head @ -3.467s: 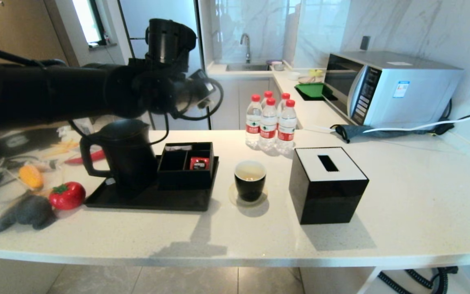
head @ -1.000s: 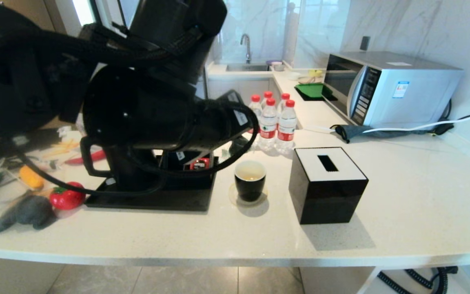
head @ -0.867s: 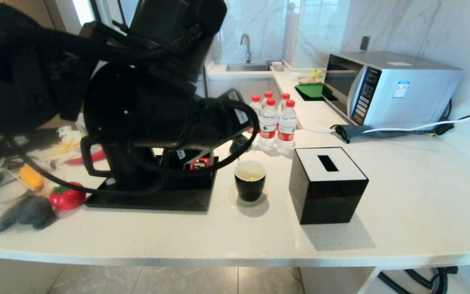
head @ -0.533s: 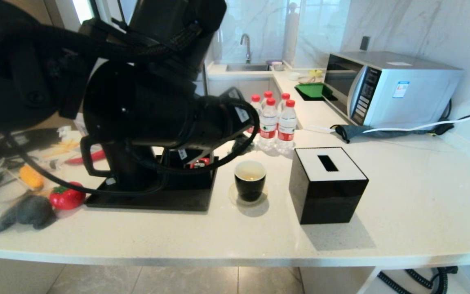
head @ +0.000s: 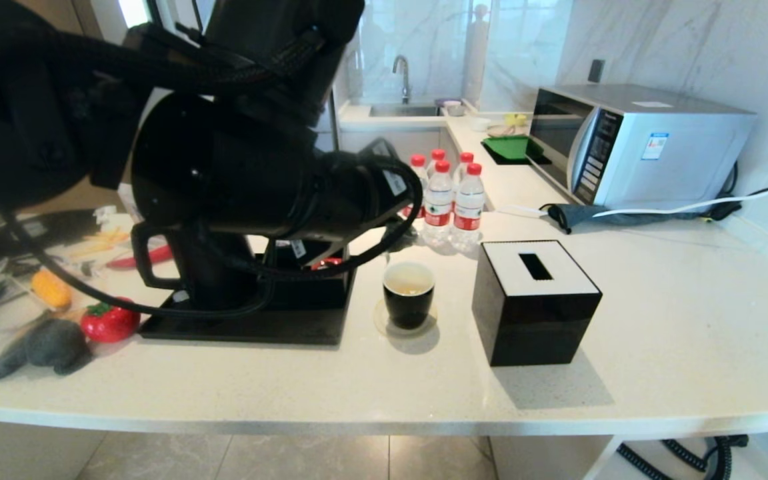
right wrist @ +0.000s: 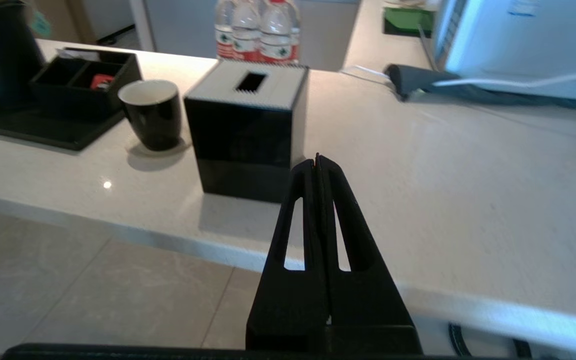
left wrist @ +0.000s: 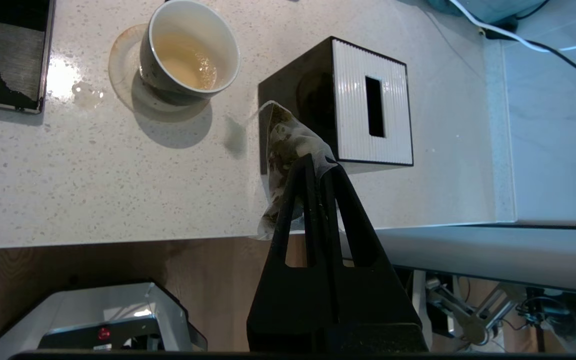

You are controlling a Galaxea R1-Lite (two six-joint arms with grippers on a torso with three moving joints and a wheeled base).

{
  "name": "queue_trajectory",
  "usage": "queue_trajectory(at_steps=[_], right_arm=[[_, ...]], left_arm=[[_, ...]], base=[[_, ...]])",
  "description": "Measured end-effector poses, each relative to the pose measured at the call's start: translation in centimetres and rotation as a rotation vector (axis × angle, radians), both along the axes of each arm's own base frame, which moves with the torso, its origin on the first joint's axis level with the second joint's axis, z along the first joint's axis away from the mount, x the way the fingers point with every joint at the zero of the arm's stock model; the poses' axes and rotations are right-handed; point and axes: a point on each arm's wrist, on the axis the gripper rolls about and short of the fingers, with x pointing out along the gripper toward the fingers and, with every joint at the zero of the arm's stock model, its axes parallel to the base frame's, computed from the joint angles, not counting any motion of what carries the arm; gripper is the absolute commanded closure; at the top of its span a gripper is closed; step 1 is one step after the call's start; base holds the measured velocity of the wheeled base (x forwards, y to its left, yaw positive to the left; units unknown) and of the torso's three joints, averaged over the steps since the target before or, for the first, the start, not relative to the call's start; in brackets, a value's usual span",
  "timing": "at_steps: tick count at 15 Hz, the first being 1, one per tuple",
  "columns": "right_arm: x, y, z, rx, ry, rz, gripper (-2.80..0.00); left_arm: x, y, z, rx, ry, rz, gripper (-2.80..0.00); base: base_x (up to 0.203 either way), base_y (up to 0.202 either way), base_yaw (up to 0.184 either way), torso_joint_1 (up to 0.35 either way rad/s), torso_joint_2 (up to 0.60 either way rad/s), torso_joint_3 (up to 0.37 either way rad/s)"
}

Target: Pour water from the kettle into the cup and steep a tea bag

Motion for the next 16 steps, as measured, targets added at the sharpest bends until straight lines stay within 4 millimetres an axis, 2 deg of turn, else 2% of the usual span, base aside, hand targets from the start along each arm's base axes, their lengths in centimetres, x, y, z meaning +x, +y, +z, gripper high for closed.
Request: queue_trajectory(at_steps=[2, 5, 9, 12, 15, 16], right_arm=[[2.5, 0.4, 1.9, -0.003, 0.011, 0.056, 0.00], [7.4, 1.4, 3.9, -0.012, 0.032, 0.162, 0.00], [14.6, 3.4, 4.8, -0.017, 0.048, 0.320, 0.00], [19.4, 6.3, 4.5, -0.019, 0.041, 0.438, 0.00], [22.6, 10.3, 4.1, -0.020, 0.038, 0.564, 0.00], [23.3, 11.5, 3.9, -0.021, 0.046, 0.596, -2.80]], left_arm=[[0.1, 0.3, 0.1, 0.006, 0.012, 0.003, 0.00], [0.5, 0.7, 0.5, -0.022, 0.029, 0.018, 0.00], [0.8, 1.0, 0.5, -0.027, 0.027, 0.031, 0.00], [0.9, 0.9, 0.5, -0.027, 0.028, 0.032, 0.00], [1.0, 0.9, 0.4, -0.026, 0.028, 0.034, 0.00], [1.1, 0.9, 0.4, -0.025, 0.029, 0.036, 0.00]], base=[[0.000, 0.000, 0.000, 0.000, 0.00, 0.000], [0.000, 0.000, 0.000, 0.000, 0.00, 0.000], [0.000, 0.000, 0.000, 0.000, 0.00, 0.000], [0.000, 0.000, 0.000, 0.000, 0.00, 0.000], [0.000, 0.000, 0.000, 0.000, 0.00, 0.000], [0.000, 0.000, 0.000, 0.000, 0.00, 0.000]])
